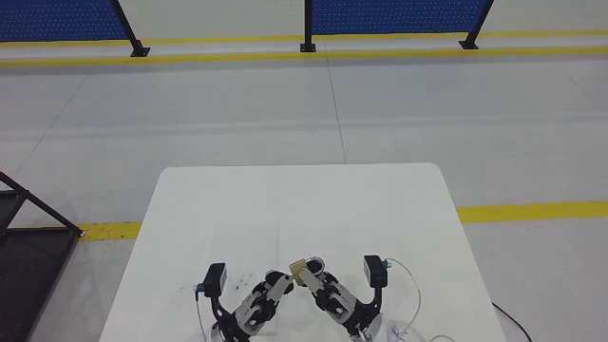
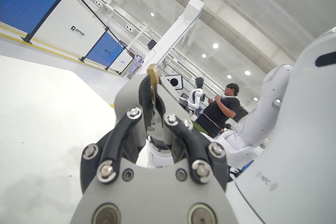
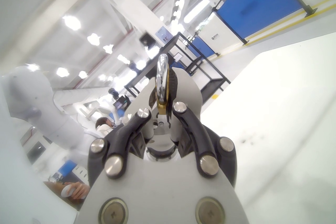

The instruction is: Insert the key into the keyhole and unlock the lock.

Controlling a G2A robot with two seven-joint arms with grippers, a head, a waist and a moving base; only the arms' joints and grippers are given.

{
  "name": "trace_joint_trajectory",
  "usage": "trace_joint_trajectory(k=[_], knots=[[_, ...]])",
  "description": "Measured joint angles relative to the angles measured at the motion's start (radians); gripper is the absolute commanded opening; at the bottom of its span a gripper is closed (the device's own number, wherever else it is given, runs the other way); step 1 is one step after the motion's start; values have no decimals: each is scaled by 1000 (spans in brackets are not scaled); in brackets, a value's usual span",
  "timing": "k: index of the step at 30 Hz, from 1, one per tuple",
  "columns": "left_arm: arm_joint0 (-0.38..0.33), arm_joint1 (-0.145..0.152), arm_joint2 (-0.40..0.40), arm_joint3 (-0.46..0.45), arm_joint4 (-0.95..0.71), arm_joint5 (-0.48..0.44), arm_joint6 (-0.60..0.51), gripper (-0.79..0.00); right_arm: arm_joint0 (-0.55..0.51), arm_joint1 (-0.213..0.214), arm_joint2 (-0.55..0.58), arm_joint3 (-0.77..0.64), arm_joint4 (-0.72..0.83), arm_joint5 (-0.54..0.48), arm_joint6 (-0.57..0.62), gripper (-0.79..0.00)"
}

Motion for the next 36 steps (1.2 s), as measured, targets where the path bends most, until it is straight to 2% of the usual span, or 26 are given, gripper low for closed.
trace_joint_trajectory(k=[8,12,19,25,29,33,36], knots=[[1,-5,-13,-4,41,42,15,-785,-2,1,0,-4,-1,7,5,-785],[8,-13,-20,-17,167,114,114,-785,-6,3,0,-8,-8,13,10,-785],[8,-23,-2,14,396,225,294,-785,-10,5,1,-15,-14,27,16,-785],[0,-28,18,36,542,339,421,-785,-12,6,0,-20,-13,39,23,-785],[-10,-33,30,58,638,467,504,-785,-12,7,0,-21,-12,48,26,-785],[-22,-36,45,79,668,527,555,-785,-11,8,0,-23,-13,54,28,-785],[-31,-39,49,92,709,608,581,-785,-12,8,0,-25,-14,59,28,-785]])
